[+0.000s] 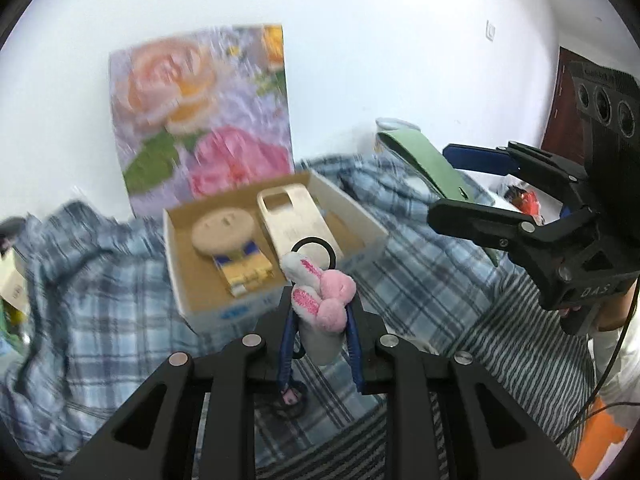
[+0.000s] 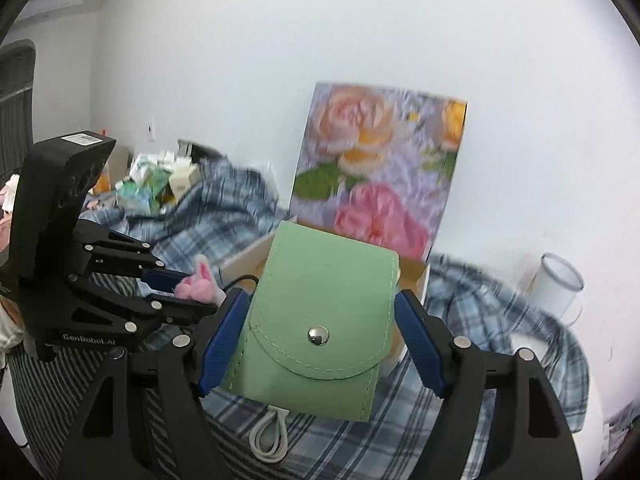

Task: Organize soft objects
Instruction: 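Lift the bunny keychain left and green pouch right toward the box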

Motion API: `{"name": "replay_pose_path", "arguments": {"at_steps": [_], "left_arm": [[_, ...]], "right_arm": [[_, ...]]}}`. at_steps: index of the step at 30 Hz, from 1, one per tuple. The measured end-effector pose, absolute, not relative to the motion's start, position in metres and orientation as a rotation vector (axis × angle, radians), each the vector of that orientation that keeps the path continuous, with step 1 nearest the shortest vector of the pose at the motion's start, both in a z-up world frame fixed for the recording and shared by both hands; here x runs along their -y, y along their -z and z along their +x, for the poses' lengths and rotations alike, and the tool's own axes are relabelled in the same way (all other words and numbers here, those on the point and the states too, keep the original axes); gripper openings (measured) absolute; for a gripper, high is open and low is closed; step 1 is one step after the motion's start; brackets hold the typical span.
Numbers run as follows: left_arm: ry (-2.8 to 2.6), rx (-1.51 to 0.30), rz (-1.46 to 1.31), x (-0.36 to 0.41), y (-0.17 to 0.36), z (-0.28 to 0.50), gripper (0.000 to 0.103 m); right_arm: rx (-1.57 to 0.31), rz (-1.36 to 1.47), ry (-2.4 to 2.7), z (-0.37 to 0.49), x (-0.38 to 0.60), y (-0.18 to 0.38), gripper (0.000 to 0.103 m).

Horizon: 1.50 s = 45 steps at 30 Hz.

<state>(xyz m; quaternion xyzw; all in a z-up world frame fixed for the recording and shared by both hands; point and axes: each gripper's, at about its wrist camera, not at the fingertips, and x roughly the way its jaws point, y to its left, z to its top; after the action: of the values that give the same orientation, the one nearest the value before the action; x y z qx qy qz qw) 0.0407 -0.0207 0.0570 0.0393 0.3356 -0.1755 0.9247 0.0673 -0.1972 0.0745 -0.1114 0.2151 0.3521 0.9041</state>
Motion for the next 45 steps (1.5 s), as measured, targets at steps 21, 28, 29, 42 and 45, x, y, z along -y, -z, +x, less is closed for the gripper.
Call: {"name": "replay_pose_path", "arguments": {"at_steps": [21,28,29,42,45], "left_arm": [[0.318,-0.346,0.028,0.0,-0.19,0.014,0.024],[0.291,-0.286,0.023,-0.004,-0.22,0.018,0.024],[0.288,-0.274,0.028,-0.003,-0.224,0.017,0.024],[0.232,-0.142,0.019,0.012,-0.249,0.039,0.024],[0.242,-0.16,0.016,0.015,-0.248,0.053,0.024]], "right_arm": [[-0.027,-0.285,-0.722,0.009,0.191,-0.209,0.074],[0.073,-0.271,-0.735,0.006,0.185,-0.24,0.074],[0.082,-0.261,-0.741,0.007,0.185,-0.245,0.074],[0.175,-0.154,-0.664,0.025,0.194,-0.261,0.075],[0.145,-0.143,-0.666,0.033,0.192,-0.251,0.075]]}}
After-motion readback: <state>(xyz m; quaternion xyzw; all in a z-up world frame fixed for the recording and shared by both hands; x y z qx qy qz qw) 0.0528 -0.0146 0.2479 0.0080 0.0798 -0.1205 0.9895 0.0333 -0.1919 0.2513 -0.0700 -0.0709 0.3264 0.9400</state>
